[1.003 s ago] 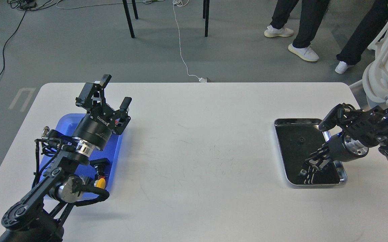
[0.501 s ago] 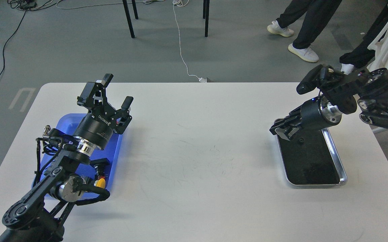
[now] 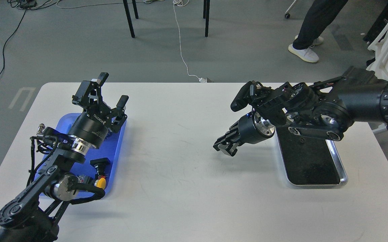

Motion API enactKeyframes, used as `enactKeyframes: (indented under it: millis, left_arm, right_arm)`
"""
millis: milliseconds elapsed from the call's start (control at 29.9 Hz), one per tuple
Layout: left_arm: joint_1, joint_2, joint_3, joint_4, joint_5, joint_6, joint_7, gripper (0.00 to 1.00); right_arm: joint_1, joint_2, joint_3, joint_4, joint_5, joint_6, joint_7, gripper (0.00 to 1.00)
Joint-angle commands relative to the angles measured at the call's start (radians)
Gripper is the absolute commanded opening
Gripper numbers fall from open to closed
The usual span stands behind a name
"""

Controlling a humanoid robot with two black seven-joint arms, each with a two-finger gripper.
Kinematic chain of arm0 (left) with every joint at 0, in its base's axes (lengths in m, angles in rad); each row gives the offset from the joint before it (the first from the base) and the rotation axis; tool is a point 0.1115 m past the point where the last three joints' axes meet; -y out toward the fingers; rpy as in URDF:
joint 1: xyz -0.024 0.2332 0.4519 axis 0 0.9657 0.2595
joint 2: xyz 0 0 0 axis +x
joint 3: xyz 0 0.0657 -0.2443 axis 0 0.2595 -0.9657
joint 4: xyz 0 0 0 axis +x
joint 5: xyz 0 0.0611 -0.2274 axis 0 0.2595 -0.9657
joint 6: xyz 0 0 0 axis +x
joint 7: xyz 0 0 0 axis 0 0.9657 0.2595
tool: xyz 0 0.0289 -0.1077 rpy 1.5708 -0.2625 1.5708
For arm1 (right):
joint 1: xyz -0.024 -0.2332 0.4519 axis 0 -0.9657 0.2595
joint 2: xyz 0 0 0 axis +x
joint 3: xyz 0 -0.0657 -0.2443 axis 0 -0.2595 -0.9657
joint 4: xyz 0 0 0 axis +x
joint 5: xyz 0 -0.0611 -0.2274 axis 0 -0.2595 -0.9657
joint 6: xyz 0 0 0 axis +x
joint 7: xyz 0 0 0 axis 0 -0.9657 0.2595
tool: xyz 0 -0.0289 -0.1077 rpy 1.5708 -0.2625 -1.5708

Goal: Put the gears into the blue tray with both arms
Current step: 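Carry the black part with the right gripper to the table center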

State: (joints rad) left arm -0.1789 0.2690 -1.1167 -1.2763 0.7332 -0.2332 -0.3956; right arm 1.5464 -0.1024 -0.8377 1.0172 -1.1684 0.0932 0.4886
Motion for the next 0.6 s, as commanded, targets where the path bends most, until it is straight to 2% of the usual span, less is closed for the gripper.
enactKeyframes:
  millis: [0,134,568]
  left_arm:
    - [0.002,0.001,0.000,0.000,0.000,0.000,0.000,0.98]
    - [0.006,0.003,0.000,0.000,0.000,0.000,0.000,0.98]
    - [0.010,0.003,0.000,-0.002,0.002,0.000,0.000,0.98]
  right_arm:
    - [-0.026,0.059,-0.009,-0.014,0.016,-0.029,0.000,0.20]
    - [-0.048,0.101,-0.012,-0.039,0.016,-0.059,0.000,0.20]
    - [-0.101,0.102,-0.067,-0.095,0.018,-0.139,0.000,0.21]
